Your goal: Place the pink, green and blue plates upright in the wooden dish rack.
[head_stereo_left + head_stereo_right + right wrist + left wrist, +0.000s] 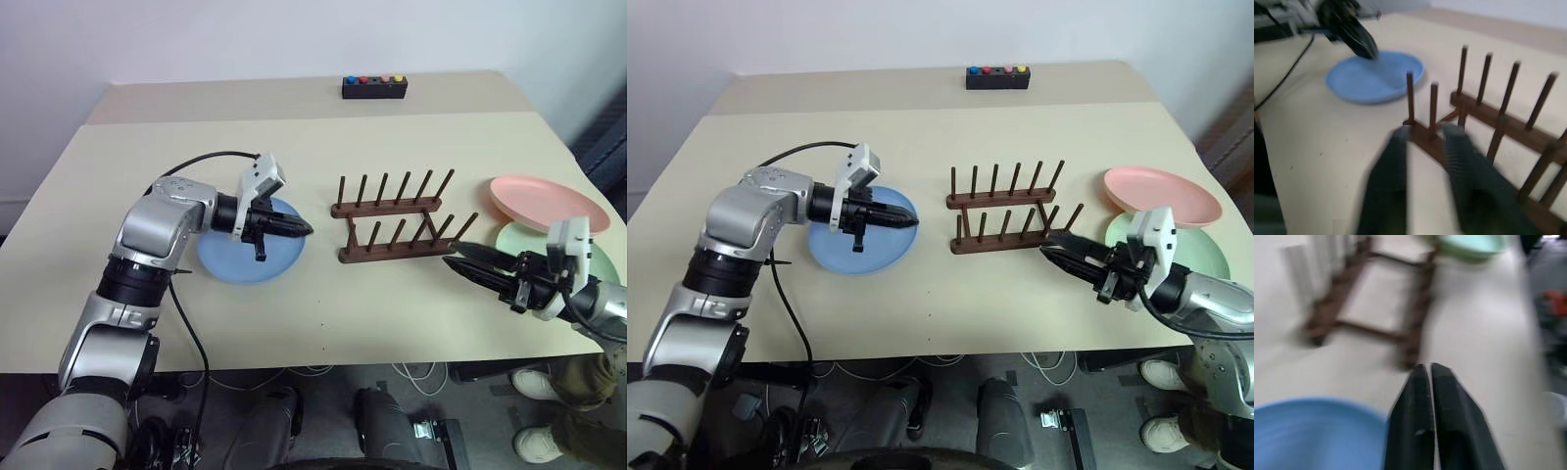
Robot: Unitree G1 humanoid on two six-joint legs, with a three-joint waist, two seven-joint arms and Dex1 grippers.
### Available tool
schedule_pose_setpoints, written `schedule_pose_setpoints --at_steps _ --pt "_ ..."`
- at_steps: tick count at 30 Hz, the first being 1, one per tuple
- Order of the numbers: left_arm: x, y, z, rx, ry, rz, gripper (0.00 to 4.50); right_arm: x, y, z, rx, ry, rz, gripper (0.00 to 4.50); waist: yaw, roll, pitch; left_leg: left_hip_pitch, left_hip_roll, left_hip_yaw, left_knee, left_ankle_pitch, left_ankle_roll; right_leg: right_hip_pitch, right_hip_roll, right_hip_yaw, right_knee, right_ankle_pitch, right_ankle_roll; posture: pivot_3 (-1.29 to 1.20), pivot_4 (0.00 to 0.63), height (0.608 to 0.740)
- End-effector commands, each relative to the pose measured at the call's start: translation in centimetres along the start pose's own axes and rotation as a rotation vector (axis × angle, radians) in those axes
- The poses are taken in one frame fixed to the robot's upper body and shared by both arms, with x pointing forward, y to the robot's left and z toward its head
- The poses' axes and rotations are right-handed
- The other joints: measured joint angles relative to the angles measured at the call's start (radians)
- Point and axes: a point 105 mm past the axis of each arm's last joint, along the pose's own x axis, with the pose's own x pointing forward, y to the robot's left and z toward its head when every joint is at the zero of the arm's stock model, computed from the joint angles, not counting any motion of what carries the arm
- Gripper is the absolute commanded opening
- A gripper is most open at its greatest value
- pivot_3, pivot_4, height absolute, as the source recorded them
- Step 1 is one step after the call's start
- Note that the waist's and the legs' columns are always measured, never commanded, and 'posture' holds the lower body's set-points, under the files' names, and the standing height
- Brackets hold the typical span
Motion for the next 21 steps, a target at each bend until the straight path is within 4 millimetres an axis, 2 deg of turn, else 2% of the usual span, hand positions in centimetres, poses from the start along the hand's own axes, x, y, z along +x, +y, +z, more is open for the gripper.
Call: schedule_pose_setpoints --at_steps 1,5,8,10,13,21 --pt "0.8 -1.0 0.5 0.029 -0.005 -0.041 0.0 0.2 -0.5 -0.9 -0.087 0.085 -0.022 0.02 0.001 0.0 0.0 0.0 0.0 0.0 0.0 0.0 0.0 0.0 0.0 0.0 0.0 0.0 0.0 0.0 0.15 0.74" --pt "3.3 -2.1 0.3 0.051 0.011 -0.097 0.0 0.7 -1.9 -4.1 -0.126 0.232 -0.097 0.02 0.002 0.0 0.0 0.0 0.0 0.0 0.001 0.0 0.0 0.001 0.0 0.0 0.0 0.0 0.0 0.0 0.15 0.74" --pt "4.9 -2.6 0.0 0.08 0.03 -0.112 0.0 0.9 -2.3 -5.4 -0.17 0.291 -0.113 0.02 0.002 0.0 0.0 0.0 0.0 0.0 0.001 0.0 0.0 0.0 0.0 0.0 0.0 0.0 0.0 0.0 0.15 0.74" --pt "6.6 -1.7 -1.1 0.089 0.081 -0.038 0.0 0.9 -3.0 -5.7 -0.17 0.301 -0.152 0.02 0.002 0.0 0.0 0.0 0.0 0.0 0.001 0.0 0.0 0.0 0.0 0.0 0.0 0.0 0.0 0.0 0.15 0.74" --pt "8.1 -1.2 -2.2 0.14 0.14 0.018 0.0 0.9 -3.6 -6.0 -0.197 0.325 -0.183 0.02 0.0 0.0 0.0 0.0 0.0 0.001 0.001 0.0 0.0 0.0 0.0 0.0 0.0 0.0 0.0 0.0 0.15 0.74" --pt "10.0 0.9 -3.3 0.223 0.208 0.167 0.0 1.4 -4.5 -6.4 -0.241 0.338 -0.22 0.02 0.002 0.0 0.0 0.0 0.0 0.001 0.001 0.0 0.0 0.0 0.0 0.0 0.0 0.0 0.0 0.0 0.15 0.74"
